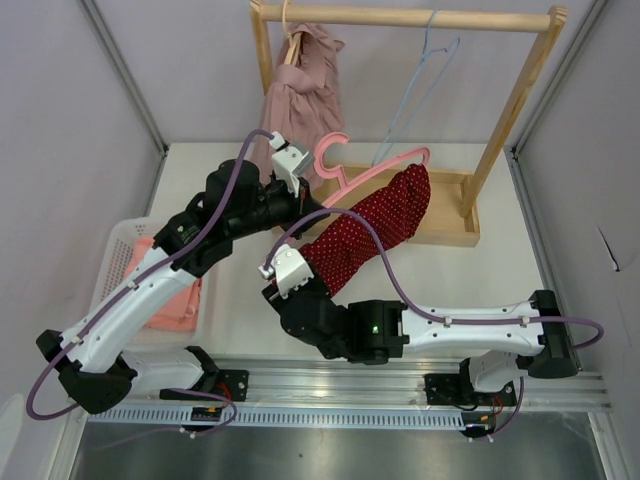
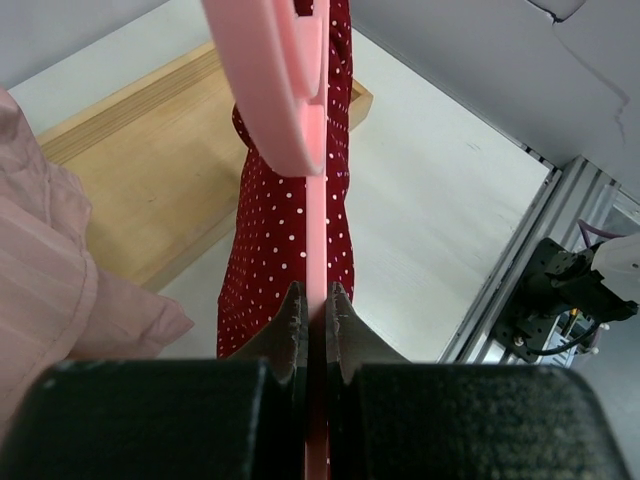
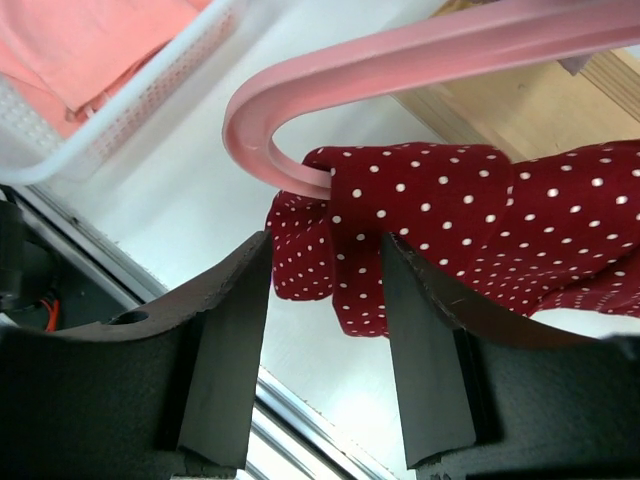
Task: Place the skirt on the hanger
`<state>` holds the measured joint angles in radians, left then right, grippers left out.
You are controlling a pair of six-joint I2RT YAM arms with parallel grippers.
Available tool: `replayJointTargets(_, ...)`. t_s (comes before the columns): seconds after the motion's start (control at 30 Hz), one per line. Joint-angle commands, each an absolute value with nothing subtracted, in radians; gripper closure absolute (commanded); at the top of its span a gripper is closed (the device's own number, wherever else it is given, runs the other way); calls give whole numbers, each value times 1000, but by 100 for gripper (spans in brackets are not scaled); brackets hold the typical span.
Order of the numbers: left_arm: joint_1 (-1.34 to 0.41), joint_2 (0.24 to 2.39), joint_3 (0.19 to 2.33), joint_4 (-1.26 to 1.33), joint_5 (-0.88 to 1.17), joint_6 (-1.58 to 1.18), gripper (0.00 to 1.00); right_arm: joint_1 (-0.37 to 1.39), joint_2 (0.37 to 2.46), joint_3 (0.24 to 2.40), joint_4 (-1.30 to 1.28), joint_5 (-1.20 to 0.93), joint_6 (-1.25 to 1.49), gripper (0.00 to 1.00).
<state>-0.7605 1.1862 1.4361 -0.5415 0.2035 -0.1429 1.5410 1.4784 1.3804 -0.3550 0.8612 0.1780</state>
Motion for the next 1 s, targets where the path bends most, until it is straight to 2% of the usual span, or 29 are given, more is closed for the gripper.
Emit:
replayJointTargets(0.0, -769, 1177, 1505, -463, 201, -172, 100, 1548, 1502, 1439, -371, 923, 173, 47)
replayJointTargets(0.17, -770, 1178, 1503, -468, 202, -172, 100, 1546, 1549, 1473, -391, 992, 163, 50)
replayJointTargets(0.2, -770, 1177, 1505, -471, 204, -172, 100, 1546, 1554, 1479, -393, 1006, 161, 56)
replayJointTargets(0.27, -770, 1177, 1506, -474, 201, -170, 100, 1545, 1560, 1483, -391, 1026, 158, 61)
replayJointTargets(0.3, -770, 1178, 1509, -477, 201, -169, 100, 1543, 1559, 1488, -388, 1031, 155, 68)
replayJointTargets(0.37, -770, 1180, 1516, -480, 199, -169, 100, 1543, 1559, 1494, -383, 1054, 149, 76)
replayJointTargets(0.4, -770, 1181, 1519, -483, 196, -167, 100, 1543, 1560, 1505, -390, 1061, 146, 85)
replayJointTargets(0.5, -770, 1187, 1523, -489, 184, -164, 100, 1555, 1537, 1514, -379, 1065, 124, 93)
replayJointTargets(0.8, -770, 1233, 1558, -492, 158, -160, 100, 1618, 1428, 1499, -341, 1022, 84, 96)
replayJointTargets(0.97, -770, 1256, 1583, -503, 152, -153, 100, 1631, 1374, 1453, -327, 989, 83, 94)
